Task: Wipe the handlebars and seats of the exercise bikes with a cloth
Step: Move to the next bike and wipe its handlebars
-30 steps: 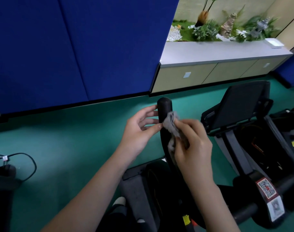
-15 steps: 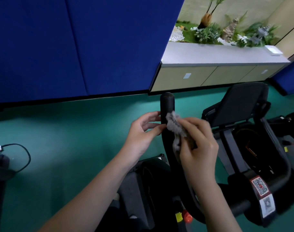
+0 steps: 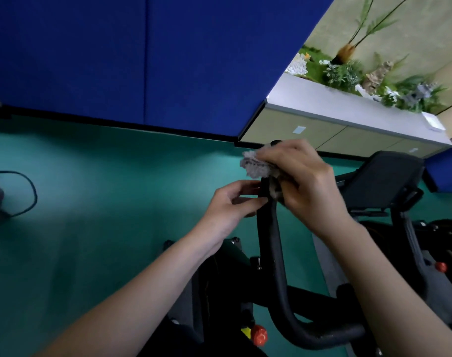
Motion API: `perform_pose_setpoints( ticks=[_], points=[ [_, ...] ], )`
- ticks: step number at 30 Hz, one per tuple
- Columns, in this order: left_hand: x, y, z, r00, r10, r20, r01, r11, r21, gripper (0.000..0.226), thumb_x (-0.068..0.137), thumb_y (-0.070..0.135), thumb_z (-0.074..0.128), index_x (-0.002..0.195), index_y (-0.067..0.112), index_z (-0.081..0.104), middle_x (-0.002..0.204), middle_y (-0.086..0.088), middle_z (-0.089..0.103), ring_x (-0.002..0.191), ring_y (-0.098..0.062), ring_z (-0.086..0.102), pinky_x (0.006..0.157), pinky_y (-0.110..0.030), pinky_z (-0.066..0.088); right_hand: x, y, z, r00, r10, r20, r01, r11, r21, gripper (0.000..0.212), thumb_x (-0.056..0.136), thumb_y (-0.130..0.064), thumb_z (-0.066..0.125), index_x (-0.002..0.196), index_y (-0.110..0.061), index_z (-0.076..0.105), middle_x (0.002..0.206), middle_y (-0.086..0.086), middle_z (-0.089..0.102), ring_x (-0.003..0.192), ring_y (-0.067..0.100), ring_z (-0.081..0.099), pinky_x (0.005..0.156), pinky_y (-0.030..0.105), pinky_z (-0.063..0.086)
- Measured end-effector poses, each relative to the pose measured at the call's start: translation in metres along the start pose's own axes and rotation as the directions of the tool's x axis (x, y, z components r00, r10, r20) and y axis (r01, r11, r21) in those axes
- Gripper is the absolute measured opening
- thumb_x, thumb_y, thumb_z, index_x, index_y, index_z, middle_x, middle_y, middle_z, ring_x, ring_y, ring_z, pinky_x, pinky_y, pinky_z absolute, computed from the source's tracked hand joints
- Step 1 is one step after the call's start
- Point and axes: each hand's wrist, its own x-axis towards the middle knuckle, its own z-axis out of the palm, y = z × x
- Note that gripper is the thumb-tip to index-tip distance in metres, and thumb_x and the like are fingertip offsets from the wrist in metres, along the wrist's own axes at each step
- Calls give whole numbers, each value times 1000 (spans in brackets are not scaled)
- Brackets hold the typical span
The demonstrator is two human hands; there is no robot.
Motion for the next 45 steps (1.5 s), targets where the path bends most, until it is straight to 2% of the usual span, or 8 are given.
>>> perform_pose_setpoints(
  ticks=[8, 17, 21, 26, 31, 36, 39, 45],
  points=[
    [-8, 0, -2, 997, -17, -75, 17, 1000, -4, 24, 83, -8, 59, 101, 7, 63, 91, -6, 65, 85, -15, 58, 78, -30, 45, -9, 4, 8, 955, -151, 256, 146, 989, 37, 36, 75, 13, 52, 106, 4, 66, 98, 14, 67, 89, 34, 60, 78, 42, 49],
    [-20, -10, -7, 997, -33, -71, 32, 999, -13, 29, 82, -9, 59, 97, 16, 64, 88, 3, 68, 82, -9, 60, 75, -21, 46, -25, -2, 21, 985, -84, 154, 72, 994, 81, 36, 73, 13, 53, 106, 5, 65, 95, 13, 66, 89, 32, 59, 81, 32, 47],
    [-22, -11, -12, 999, -21, -25, 21, 1000, 0, 31, 78, -14, 62, 99, 9, 65, 89, 1, 71, 83, -7, 65, 81, -17, 50, -53, -10, 21, 985, 174, 18, -172, 942, 288, 43, 72, 13, 52, 106, -8, 67, 96, 1, 64, 90, 11, 61, 79, 17, 44],
    [-17, -3, -7, 1000, 18, -9, -17, 995, 101, 42, 77, -4, 70, 115, 10, 61, 109, -8, 67, 86, -6, 65, 80, -14, 49, -43, -6, 18, 794, 453, -407, -355, 887, 296, 37, 80, 5, 46, 110, -9, 64, 96, -4, 63, 83, 25, 64, 74, 33, 52],
    [-7, 7, -1, 995, 78, -57, -66, 979, 191, 42, 77, -5, 69, 101, 28, 60, 101, 2, 65, 79, -4, 62, 77, -14, 50, -64, -31, 37, 765, 511, -392, -440, 859, 260, 37, 79, 12, 51, 111, -2, 65, 97, -6, 59, 89, 21, 63, 81, 18, 47],
    [-1, 17, 0, 988, 149, -46, -131, 952, 276, 42, 78, -4, 69, 108, 24, 59, 100, 5, 64, 78, -3, 63, 75, -18, 50, -44, -23, 29, 556, 659, -507, -544, 749, 377, 33, 83, 6, 50, 110, -6, 65, 96, 7, 68, 88, 20, 66, 79, 30, 52],
    [3, 24, 4, 984, 175, -38, -155, 940, 303, 40, 79, -6, 68, 110, 17, 59, 99, 4, 63, 78, -5, 62, 76, -23, 51, -11, -18, 28, 525, 616, -587, -515, 779, 358, 35, 81, 8, 50, 110, -5, 65, 98, 1, 65, 93, 16, 62, 85, 21, 46],
    [8, 31, 3, 985, 172, -8, -159, 927, 340, 40, 78, -7, 68, 103, 23, 60, 97, 6, 63, 78, -3, 61, 74, -15, 50, 9, 4, 43, 466, 779, -420, -630, 625, 460, 32, 85, 5, 48, 107, -10, 66, 95, -1, 69, 88, 12, 61, 80, 11, 41]
  ],
)
